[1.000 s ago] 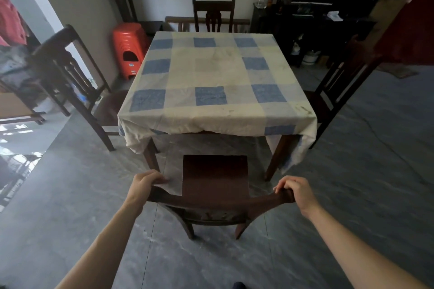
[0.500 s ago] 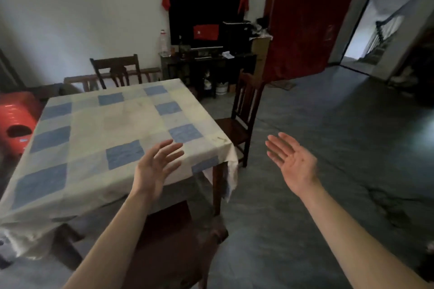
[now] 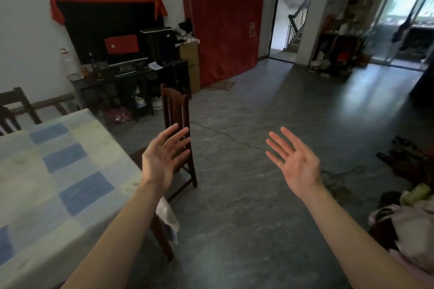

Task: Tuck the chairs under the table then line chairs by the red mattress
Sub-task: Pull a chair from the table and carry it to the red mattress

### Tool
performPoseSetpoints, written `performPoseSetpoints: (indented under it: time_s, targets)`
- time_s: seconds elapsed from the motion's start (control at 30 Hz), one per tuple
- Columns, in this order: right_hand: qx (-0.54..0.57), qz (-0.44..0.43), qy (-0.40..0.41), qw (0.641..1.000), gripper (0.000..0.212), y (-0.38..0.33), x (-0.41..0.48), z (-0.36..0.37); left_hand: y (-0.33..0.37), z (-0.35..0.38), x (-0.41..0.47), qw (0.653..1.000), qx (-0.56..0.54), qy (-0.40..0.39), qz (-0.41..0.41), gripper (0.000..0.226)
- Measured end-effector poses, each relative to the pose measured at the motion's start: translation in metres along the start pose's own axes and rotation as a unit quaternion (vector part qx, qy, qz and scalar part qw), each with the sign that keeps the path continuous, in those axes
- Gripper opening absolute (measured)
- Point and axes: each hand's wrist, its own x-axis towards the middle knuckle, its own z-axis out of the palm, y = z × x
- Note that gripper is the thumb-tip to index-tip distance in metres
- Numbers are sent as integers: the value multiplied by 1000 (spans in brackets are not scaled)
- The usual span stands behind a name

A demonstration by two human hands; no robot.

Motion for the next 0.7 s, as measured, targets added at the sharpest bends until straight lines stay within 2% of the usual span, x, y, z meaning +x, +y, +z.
performPoseSetpoints:
  time_s: [0.23, 0.4, 0.7]
  targets:
    - [-26, 5, -15, 1000, 49, -29, 134, -28, -40, 54, 122, 1000, -25, -12, -14, 50]
    - [-41, 7, -35, 999, 49, -24, 244, -31, -67, 72, 222, 999, -42, 4, -12, 48]
    - [-96, -11, -39, 995, 47, -28, 459, -23, -110, 117, 453, 997, -75, -3, -19, 46]
